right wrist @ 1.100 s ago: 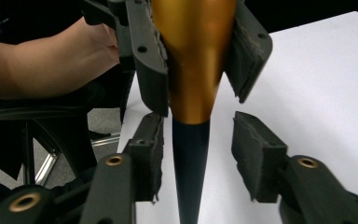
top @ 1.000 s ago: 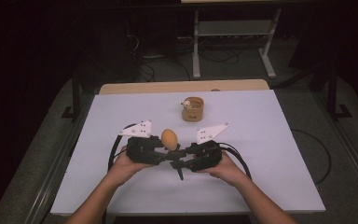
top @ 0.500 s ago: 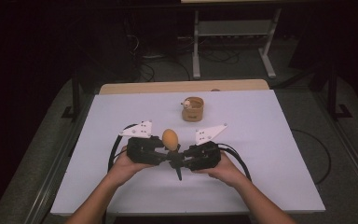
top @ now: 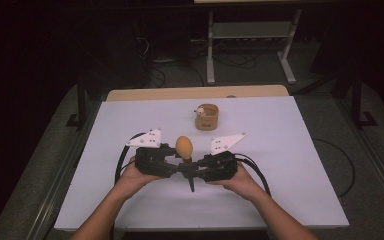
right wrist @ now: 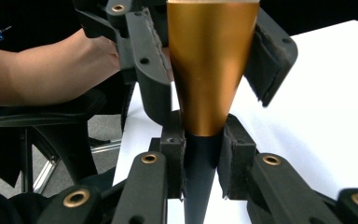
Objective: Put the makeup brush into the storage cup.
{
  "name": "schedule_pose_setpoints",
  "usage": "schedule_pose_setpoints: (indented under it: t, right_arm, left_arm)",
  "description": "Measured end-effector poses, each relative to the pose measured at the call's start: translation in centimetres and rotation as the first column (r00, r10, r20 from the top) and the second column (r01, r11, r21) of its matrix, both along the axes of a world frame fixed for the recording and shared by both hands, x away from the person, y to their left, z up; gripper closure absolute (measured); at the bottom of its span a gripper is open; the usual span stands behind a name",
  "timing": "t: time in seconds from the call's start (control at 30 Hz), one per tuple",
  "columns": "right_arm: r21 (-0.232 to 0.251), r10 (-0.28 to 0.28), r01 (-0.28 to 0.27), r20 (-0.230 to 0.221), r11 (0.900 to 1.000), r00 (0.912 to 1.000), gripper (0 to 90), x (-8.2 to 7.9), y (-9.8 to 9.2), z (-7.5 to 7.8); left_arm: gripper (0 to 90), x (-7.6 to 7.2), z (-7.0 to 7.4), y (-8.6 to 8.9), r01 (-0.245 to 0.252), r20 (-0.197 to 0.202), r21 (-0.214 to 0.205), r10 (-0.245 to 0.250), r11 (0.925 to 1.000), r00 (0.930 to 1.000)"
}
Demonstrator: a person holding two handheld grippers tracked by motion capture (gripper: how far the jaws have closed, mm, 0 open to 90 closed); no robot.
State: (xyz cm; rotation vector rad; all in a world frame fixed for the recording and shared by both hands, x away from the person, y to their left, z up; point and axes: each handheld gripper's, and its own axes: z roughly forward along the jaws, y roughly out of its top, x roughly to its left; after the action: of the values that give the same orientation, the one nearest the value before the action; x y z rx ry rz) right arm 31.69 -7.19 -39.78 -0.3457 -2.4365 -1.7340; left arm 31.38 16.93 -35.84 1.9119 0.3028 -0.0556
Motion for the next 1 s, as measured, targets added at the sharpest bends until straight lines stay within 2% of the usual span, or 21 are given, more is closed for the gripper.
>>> schedule_pose_setpoints:
  t: [0.2, 0.47, 0.6, 0.77, 0.93, 1.0]
  right_arm:
    - [0.004, -0.020, 0.020, 0.005, 0.9998, 0.9998, 73.3, 0.1, -0.3, 0.1]
    - [0.001, -0.062, 0.062, 0.017, 0.9981, 0.9979, 73.3, 0.4, -1.1, 0.2]
    - [-0.014, -0.088, 0.088, 0.029, 0.9960, 0.9957, 73.3, 0.5, -1.5, 0.2]
    - [-0.022, -0.107, 0.108, 0.043, 0.9939, 0.9933, 73.3, 0.6, -1.8, 0.4]
    - [-0.033, -0.130, 0.132, 0.051, 0.9907, 0.9902, 73.3, 0.7, -1.9, 0.4]
    - [-0.036, -0.137, 0.139, 0.055, 0.9896, 0.9890, 73.3, 0.7, -1.9, 0.4]
  left_arm:
    - [44.8, -0.1, 0.0, 0.5, -0.023, -0.003, -0.011, 0.023, 0.9997, 0.9997]
    - [37.7, -0.4, -0.1, 1.8, -0.089, 0.014, -0.009, 0.089, 0.9960, 0.9959]
    - [33.1, -0.6, -0.2, 2.8, -0.141, 0.024, -0.002, 0.141, 0.9899, 0.9896]
    - [28.9, -1.4, -0.9, 4.3, -0.194, 0.025, -0.015, 0.195, 0.9808, 0.9806]
    - [23.7, -2.2, -1.6, 6.0, -0.252, 0.032, -0.039, 0.254, 0.9668, 0.9668]
    - [21.6, -2.5, -1.7, 6.6, -0.271, 0.048, -0.047, 0.273, 0.9614, 0.9607]
